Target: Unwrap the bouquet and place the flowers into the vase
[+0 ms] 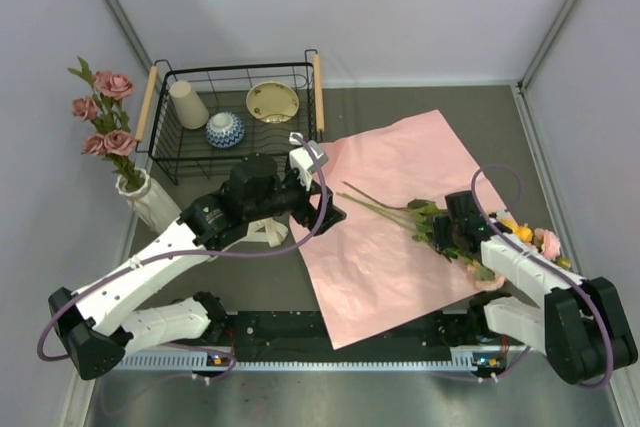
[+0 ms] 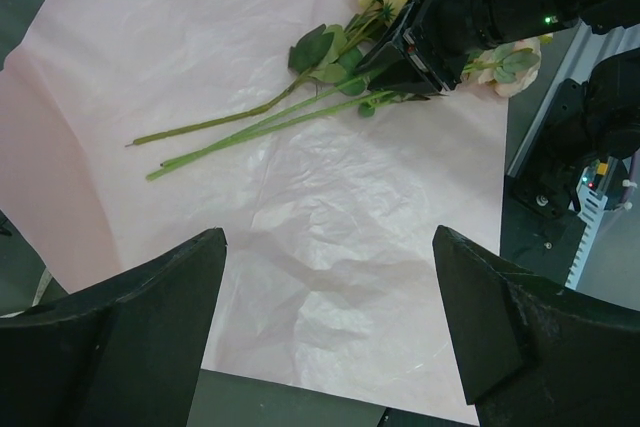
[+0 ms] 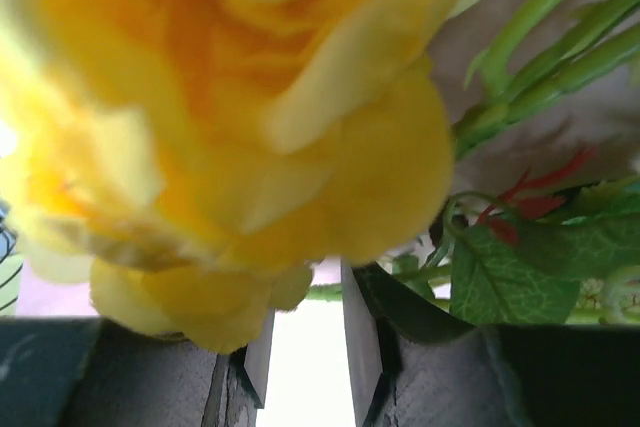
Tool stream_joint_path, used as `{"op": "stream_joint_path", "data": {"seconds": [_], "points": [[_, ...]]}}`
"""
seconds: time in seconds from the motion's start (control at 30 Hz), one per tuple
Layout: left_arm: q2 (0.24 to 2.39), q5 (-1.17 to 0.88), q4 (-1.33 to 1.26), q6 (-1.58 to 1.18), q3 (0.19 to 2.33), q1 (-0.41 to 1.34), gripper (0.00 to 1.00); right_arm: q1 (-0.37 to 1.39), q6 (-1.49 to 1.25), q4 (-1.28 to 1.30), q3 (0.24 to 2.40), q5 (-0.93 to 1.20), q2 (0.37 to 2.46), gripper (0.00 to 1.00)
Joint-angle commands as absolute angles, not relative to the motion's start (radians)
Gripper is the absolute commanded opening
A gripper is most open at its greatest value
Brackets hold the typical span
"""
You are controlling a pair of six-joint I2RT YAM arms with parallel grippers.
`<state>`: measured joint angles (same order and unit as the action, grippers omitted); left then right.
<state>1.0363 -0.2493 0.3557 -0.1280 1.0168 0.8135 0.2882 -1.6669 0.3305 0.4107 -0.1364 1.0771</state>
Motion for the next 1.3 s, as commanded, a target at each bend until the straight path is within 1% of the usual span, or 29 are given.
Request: {"op": "stream_joint_path", "data": {"seconds": [0.0,0.1,0.27,0.3,0.33,0.4,0.53,0.77,0.83,0.9,0.97,1.07,1.17,1.2,1.27], "points": [[1.019,-0.278,0.356,-0.114,1.023,0.813,0.9,0.301,-1.697,0.272,0.388,-0.192,1.117,0.31],[1.016,-0.284,0.374,-0.112,1.028,0.813,0.9,0.301,-1.697,0.243,0.39,-0.18,1.158,0.31],[1.005,-0.262,0.38,-0.118,1.02,0.813,0.9,0.301,-1.704,0.225,0.397,-0.131,1.152,0.21],[1.005,-0.258,0.379,-0.12,1.02,0.813,0.9,0.301,-1.703,0.227,0.399,-0.124,1.128,0.2],[1.003,-0.256,0.379,-0.124,1.022,0.813,0.9,0.299,-1.704,0.23,0.399,-0.117,1.109,0.12],[1.008,-0.245,0.373,-0.13,1.026,0.813,0.9,0.301,-1.709,0.232,0.4,-0.091,1.071,0.06],[1.012,-0.242,0.359,-0.156,1.028,0.813,0.9,0.299,-1.733,0.261,0.41,-0.072,0.922,0.06],[1.014,-0.249,0.359,-0.195,1.049,0.813,0.89,0.298,-1.807,0.301,0.426,-0.023,0.743,0.05],[1.011,-0.245,0.357,-0.193,1.061,0.815,0.89,0.299,-1.815,0.33,0.44,-0.05,0.687,0.04],[1.011,-0.238,0.365,-0.187,1.081,0.813,0.89,0.299,-1.806,0.38,0.456,-0.122,0.612,0.04],[1.014,-0.221,0.371,-0.176,1.094,0.813,0.89,0.298,-1.777,0.39,0.474,-0.184,0.574,0.04],[1.017,-0.206,0.38,-0.161,1.12,0.813,0.89,0.298,-1.689,0.396,0.521,-0.221,0.538,0.0],[1.02,-0.17,0.391,-0.153,1.155,0.813,0.9,0.298,-1.489,0.381,0.606,-0.261,0.551,0.0],[1.02,-0.166,0.4,-0.153,1.178,0.811,0.91,0.298,-1.374,0.364,0.621,-0.262,0.558,0.0],[1.019,-0.166,0.403,-0.153,1.198,0.811,0.92,0.298,-1.246,0.275,0.653,-0.236,0.578,0.0]]}}
